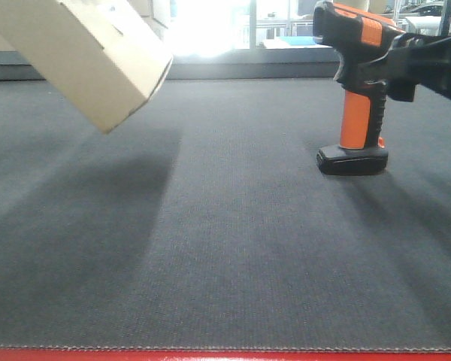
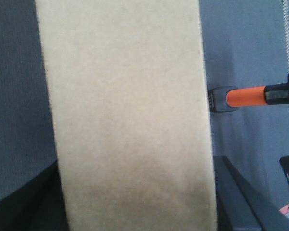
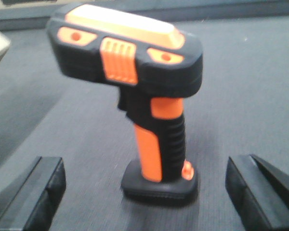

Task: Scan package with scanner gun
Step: 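Reach the right gripper to the orange scanner gun's top and grasp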

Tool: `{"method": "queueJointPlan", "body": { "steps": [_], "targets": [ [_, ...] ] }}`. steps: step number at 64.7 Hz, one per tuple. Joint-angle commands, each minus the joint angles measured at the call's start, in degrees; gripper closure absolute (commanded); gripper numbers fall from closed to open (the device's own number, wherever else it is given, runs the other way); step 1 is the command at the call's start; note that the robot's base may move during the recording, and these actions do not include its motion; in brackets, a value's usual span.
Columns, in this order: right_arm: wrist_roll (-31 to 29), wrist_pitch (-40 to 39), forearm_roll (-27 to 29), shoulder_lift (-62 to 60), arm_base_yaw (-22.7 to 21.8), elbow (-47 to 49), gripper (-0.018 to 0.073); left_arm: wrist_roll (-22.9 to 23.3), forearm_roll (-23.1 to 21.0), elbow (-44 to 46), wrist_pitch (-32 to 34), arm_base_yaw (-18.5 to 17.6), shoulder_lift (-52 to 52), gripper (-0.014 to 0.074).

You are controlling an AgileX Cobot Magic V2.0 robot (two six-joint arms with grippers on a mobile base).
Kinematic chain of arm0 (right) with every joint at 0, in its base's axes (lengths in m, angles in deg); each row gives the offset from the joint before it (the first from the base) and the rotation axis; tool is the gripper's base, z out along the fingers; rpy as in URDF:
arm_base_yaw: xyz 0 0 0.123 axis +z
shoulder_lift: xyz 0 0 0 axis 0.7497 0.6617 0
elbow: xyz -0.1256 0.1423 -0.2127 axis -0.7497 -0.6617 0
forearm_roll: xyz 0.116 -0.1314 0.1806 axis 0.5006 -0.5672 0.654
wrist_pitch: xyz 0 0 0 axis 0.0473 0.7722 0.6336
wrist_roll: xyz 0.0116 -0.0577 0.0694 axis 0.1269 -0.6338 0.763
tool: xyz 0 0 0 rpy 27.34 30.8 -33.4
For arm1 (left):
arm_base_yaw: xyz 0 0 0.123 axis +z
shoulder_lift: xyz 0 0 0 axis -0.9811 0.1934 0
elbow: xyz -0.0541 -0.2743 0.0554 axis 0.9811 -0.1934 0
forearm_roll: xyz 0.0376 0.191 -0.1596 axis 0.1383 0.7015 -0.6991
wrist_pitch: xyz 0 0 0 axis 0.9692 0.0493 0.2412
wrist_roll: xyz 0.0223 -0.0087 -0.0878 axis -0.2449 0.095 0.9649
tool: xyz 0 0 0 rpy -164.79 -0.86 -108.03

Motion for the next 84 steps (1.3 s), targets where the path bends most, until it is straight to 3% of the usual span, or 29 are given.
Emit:
{"method": "queueJointPlan", "body": {
  "steps": [1,12,27,76,84],
  "targets": [
    [-0.3,-5.6,0.4,2.2,0.0,0.8,-0.001,-0.5,-1.3,-0.2,0.3,0.2,-0.7,0.0707],
    [-0.3,-5.6,1.7,5.6,1.5,5.2,-0.001,-0.6,-1.3,-0.2,0.3,0.2,-0.7,0.0707],
    [-0.3,-5.5,9.4,9.9,2.8,9.7,-0.001,-0.6,-1.3,-0.2,0.3,0.2,-0.7,0.0707],
    [-0.3,-3.8,11.1,18.7,2.8,17.6,-0.001,-0.6,-1.3,-0.2,0.3,0.2,-0.7,0.0707],
    [-0.3,-5.2,14.1,18.7,2.8,17.6,-0.001,-0.6,-1.3,-0.2,0.3,0.2,-0.7,0.0707]
  ]
}}
